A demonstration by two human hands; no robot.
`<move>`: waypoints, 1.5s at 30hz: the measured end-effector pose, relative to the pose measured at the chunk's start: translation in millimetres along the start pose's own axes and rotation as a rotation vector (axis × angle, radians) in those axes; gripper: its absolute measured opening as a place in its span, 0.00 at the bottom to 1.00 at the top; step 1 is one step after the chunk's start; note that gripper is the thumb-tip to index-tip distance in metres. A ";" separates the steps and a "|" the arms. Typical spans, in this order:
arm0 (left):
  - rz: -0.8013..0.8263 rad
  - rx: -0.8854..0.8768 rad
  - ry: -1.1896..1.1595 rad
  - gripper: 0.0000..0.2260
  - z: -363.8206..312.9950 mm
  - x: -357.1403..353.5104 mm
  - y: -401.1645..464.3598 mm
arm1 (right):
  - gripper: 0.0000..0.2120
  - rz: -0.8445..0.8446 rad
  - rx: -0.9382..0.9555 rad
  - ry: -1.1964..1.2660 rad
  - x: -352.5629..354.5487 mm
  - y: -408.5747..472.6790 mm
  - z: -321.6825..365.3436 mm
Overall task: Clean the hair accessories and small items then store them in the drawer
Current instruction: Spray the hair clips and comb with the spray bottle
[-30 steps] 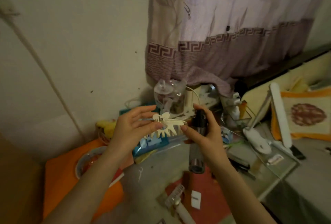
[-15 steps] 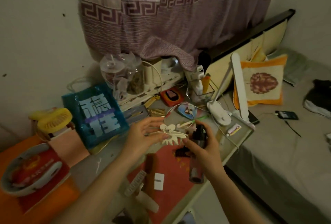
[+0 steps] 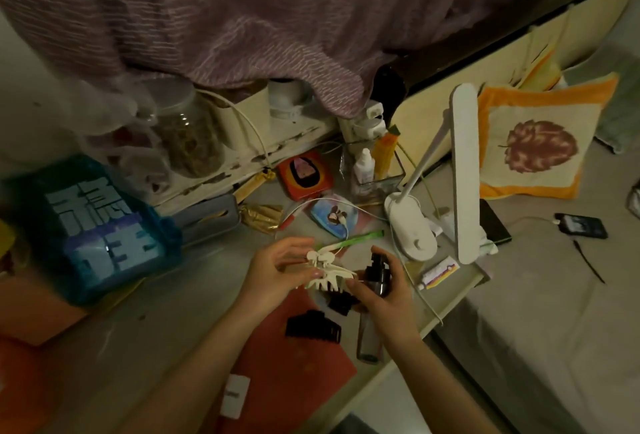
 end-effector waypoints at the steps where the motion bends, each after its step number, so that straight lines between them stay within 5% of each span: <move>1: 0.012 0.009 0.003 0.21 4.0 -8.8 8.6 | 0.25 -0.009 -0.018 -0.007 4.0 8.4 -6.6; 18: 0.280 0.194 0.082 0.20 111.3 -145.5 123.7 | 0.28 -0.264 -0.187 -0.209 73.5 109.2 -117.2; 45: 0.177 0.075 0.259 0.25 124.0 -142.4 121.4 | 0.29 -0.235 -0.152 -0.252 75.4 119.4 -123.8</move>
Point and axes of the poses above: each hand's wrist, its own y-axis towards the middle knuckle, its own x-axis out of the back of the hand, z = x × y, the point moved 10 cm from there along y, towards the middle knuckle, and after that the axes turned 9 degrees about -z, right-handed, at the moved point
